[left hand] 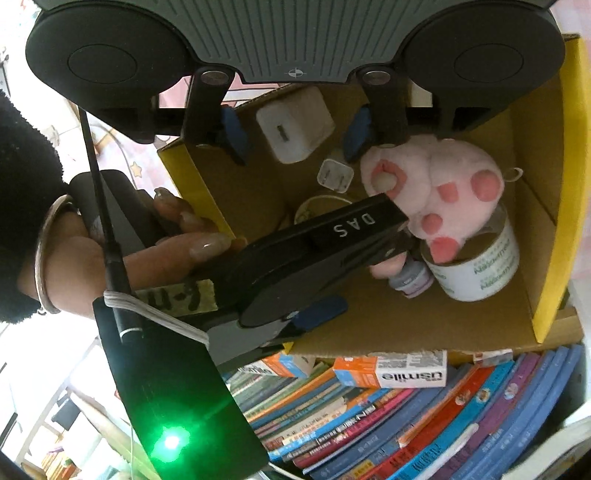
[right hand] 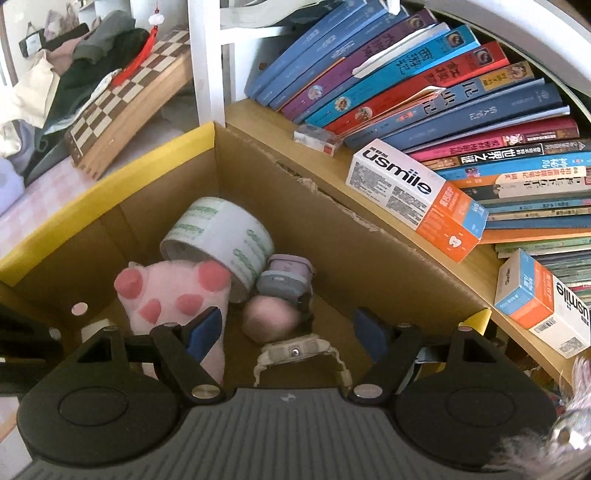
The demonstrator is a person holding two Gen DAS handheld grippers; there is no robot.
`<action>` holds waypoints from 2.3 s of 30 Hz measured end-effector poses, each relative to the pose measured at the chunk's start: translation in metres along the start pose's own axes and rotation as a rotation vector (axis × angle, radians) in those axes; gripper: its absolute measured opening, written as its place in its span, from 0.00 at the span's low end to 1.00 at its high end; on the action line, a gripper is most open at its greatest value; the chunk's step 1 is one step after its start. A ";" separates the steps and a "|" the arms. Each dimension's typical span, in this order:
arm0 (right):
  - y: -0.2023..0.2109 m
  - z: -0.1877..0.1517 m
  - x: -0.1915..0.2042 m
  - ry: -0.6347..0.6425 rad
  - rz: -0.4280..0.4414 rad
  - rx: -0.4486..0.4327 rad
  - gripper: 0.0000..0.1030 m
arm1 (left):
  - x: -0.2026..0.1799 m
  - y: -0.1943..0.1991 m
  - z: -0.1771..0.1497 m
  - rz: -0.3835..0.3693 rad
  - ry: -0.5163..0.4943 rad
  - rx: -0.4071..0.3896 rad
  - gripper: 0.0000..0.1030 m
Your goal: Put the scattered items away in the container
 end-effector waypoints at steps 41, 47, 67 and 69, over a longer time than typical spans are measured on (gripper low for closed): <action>0.181 -0.062 0.097 -0.142 -0.090 -0.292 0.77 | -0.030 0.166 -0.080 0.212 -0.079 -0.352 0.78; 0.209 -0.096 0.125 -0.248 -0.171 -0.346 0.78 | -0.029 0.199 -0.117 0.274 -0.073 -0.423 0.81; 0.236 -0.217 0.236 -0.319 -0.286 -0.291 0.83 | -0.049 0.222 -0.231 0.408 -0.022 -0.449 0.88; 0.236 -0.227 0.242 -0.331 -0.289 -0.282 0.84 | -0.051 0.220 -0.239 0.413 -0.017 -0.439 0.89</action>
Point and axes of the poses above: each gripper's, at about its wrist camera, not at the fingertips, and y roughly against the way its jaws point, x to its left, z to its top, the point moved 8 cm from there along -y, roughly the way its jaws point, and after that the axes turned 1 degree about y, right-handed, at the moved point
